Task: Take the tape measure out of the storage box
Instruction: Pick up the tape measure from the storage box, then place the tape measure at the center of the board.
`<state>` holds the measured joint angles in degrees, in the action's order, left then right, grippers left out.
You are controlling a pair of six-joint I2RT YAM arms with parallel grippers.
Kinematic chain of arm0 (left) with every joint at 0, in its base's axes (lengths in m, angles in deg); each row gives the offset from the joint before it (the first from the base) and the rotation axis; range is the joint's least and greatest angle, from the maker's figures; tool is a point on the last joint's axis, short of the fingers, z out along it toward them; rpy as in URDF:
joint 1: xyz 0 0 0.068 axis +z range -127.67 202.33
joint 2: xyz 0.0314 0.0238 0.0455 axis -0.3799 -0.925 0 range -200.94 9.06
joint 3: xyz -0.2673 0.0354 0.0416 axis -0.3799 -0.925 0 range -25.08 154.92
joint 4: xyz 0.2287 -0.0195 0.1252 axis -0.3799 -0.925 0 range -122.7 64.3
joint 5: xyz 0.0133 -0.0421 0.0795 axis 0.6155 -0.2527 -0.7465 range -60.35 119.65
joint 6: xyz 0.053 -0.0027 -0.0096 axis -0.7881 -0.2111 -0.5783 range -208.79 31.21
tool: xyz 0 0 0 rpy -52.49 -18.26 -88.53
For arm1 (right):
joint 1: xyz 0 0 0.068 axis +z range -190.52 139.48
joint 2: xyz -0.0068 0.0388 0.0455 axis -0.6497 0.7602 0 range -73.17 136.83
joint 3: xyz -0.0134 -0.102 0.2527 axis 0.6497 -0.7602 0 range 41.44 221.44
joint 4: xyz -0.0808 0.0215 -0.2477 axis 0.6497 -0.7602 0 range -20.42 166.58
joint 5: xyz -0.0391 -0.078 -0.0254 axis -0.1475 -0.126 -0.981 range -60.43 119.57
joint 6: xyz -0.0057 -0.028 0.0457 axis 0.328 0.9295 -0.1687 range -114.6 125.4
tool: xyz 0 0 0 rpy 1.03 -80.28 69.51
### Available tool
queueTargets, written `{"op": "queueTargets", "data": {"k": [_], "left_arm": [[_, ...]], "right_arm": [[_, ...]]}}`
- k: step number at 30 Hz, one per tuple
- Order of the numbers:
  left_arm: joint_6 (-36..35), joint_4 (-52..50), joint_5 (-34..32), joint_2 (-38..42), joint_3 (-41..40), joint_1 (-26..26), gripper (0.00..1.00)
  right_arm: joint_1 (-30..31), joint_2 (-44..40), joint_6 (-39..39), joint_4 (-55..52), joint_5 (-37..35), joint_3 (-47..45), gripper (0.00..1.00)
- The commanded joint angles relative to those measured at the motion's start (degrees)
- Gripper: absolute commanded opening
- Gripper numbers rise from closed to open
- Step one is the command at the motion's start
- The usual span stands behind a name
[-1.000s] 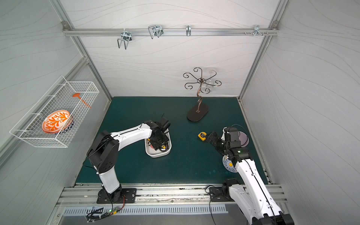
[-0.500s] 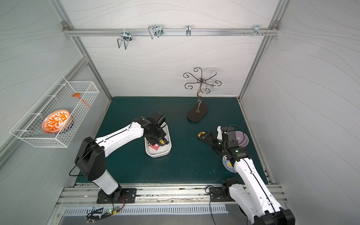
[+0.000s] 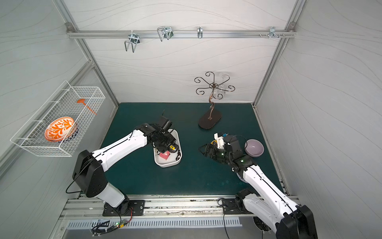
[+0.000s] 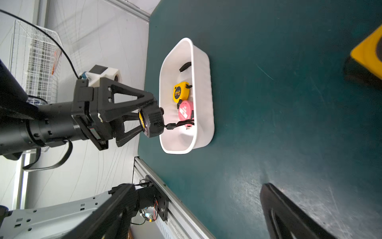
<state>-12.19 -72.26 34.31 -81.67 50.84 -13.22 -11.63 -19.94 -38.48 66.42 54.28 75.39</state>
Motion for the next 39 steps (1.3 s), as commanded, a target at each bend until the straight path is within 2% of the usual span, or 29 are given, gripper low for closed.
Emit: {"op": "queueTargets", "data": {"k": [1, 13, 23, 34, 37, 39], "left_arm": [[2.1, 1.7, 2.4, 2.2, 4.9, 0.1, 0.00], [3.0, -0.4, 4.8, -1.7, 19.5, -2.6, 0.00], [4.7, 1.0, 5.3, -2.9, 20.1, -5.4, 0.00], [6.3, 3.3, 6.4, -3.3, 20.0, -6.5, 0.00], [6.7, 3.7, 7.2, -3.3, 19.4, -6.9, 0.00], [6.9, 4.1, 7.5, -3.1, 18.9, -7.0, 0.00]], "right_arm": [[1.7, 1.4, 0.8, 5.7, 0.2, 1.3, 0.99], [3.8, 3.2, 1.5, 8.7, -0.7, 8.3, 0.99], [5.1, 7.6, 3.5, 12.3, -3.0, 11.9, 0.93], [7.7, 9.5, 3.0, 16.1, -4.5, 11.5, 0.75], [7.8, 10.7, 3.0, 16.3, -4.3, 12.5, 0.68], [7.7, 11.3, 2.9, 16.6, -4.0, 12.8, 0.59]]}}
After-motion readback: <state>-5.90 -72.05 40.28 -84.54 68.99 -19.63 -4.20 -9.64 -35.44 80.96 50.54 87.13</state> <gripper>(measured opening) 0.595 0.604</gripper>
